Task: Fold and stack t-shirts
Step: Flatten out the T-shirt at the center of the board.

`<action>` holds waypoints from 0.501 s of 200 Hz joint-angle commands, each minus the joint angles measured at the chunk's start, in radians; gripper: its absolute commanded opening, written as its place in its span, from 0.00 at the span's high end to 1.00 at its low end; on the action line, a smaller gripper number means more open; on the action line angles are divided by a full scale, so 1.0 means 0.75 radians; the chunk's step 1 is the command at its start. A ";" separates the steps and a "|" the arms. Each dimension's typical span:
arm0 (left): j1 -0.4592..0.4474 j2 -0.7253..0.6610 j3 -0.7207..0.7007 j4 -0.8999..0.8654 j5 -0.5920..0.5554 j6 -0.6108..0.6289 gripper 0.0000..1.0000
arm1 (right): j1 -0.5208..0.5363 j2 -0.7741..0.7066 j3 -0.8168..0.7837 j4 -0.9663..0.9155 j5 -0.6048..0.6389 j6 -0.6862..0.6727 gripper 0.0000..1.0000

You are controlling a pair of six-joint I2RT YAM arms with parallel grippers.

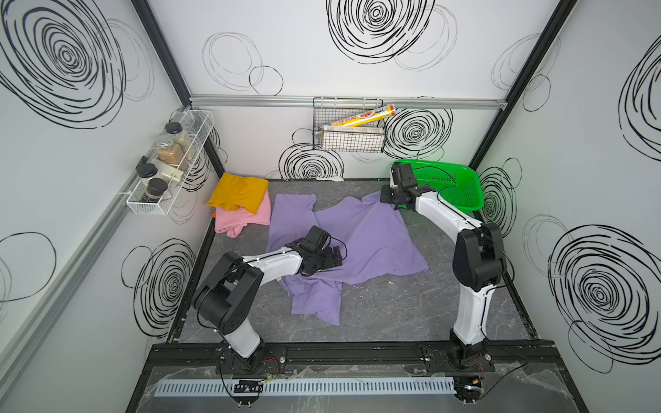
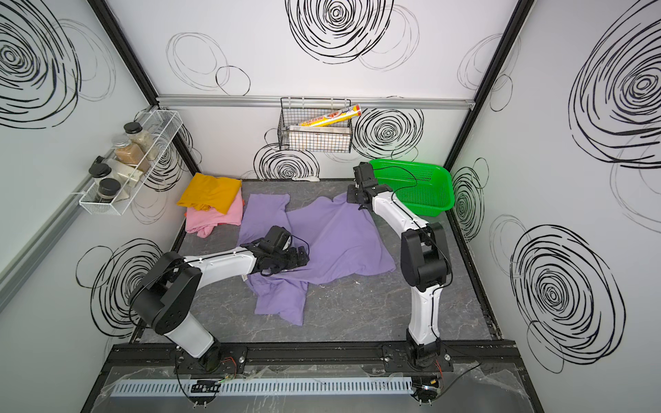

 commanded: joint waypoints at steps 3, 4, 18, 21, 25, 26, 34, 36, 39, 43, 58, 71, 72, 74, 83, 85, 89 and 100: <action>-0.015 0.050 -0.112 -0.241 0.026 -0.020 0.01 | -0.004 -0.030 0.014 -0.057 0.298 -0.057 1.00; -0.015 0.049 -0.114 -0.241 0.027 -0.020 0.01 | -0.004 -0.028 0.016 -0.059 0.299 -0.057 1.00; -0.015 0.041 -0.128 -0.235 0.032 -0.024 0.01 | -0.003 0.014 0.052 -0.110 0.306 -0.054 0.99; -0.015 0.040 -0.131 -0.234 0.034 -0.025 0.01 | -0.003 0.023 0.065 -0.129 0.303 -0.047 0.93; -0.015 0.041 -0.133 -0.234 0.034 -0.025 0.01 | -0.003 0.032 0.079 -0.152 0.298 -0.037 0.83; -0.015 0.042 -0.133 -0.233 0.034 -0.025 0.01 | -0.004 0.035 0.083 -0.160 0.298 -0.036 0.80; -0.015 0.044 -0.134 -0.234 0.036 -0.023 0.01 | -0.003 0.048 0.099 -0.201 0.296 -0.016 0.54; -0.015 0.045 -0.134 -0.233 0.036 -0.022 0.01 | -0.003 0.048 0.099 -0.207 0.293 -0.013 0.49; -0.015 0.045 -0.134 -0.234 0.036 -0.021 0.01 | -0.004 0.046 0.098 -0.213 0.289 -0.005 0.41; -0.015 0.044 -0.134 -0.235 0.036 -0.019 0.01 | -0.002 0.039 0.090 -0.214 0.285 0.002 0.30; -0.015 0.041 -0.130 -0.240 0.033 -0.011 0.01 | 0.007 -0.016 0.038 -0.205 0.269 0.007 0.00; -0.014 0.039 -0.120 -0.247 0.025 -0.002 0.01 | 0.019 -0.076 -0.006 -0.228 0.267 0.021 0.00; -0.015 0.039 -0.120 -0.249 0.025 -0.001 0.01 | 0.021 -0.081 -0.009 -0.232 0.268 0.023 0.00; -0.015 0.040 -0.119 -0.250 0.022 0.000 0.01 | 0.025 -0.089 -0.013 -0.240 0.270 0.027 0.00; -0.015 0.039 -0.111 -0.255 0.018 0.009 0.01 | 0.044 -0.134 -0.046 -0.268 0.267 0.044 0.00; -0.015 0.038 -0.109 -0.256 0.018 0.011 0.01 | 0.050 -0.145 -0.053 -0.274 0.266 0.048 0.00; -0.015 0.036 -0.106 -0.256 0.017 0.013 0.01 | 0.063 -0.166 -0.070 -0.289 0.266 0.058 0.00; -0.015 0.032 -0.100 -0.260 0.012 0.016 0.01 | 0.111 -0.231 -0.120 -0.316 0.266 0.086 0.00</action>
